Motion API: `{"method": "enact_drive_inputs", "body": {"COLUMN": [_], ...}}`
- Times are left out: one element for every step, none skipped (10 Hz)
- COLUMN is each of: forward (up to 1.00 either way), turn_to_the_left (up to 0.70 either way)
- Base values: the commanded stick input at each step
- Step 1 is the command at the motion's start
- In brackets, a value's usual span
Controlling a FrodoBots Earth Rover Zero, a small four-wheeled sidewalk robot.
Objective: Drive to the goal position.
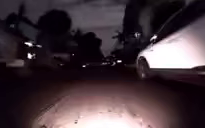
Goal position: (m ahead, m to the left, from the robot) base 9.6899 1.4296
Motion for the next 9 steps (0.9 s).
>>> {"method": "enact_drive_inputs", "body": {"forward": [1.00, 1.00, 1.00, 1.00, 1.00, 1.00, 1.00, 1.00, 1.00], "turn_to_the_left": [0.00, 0.00, 0.00, 0.00, 0.00, 0.00, 0.00, 0.00, 0.00]}}
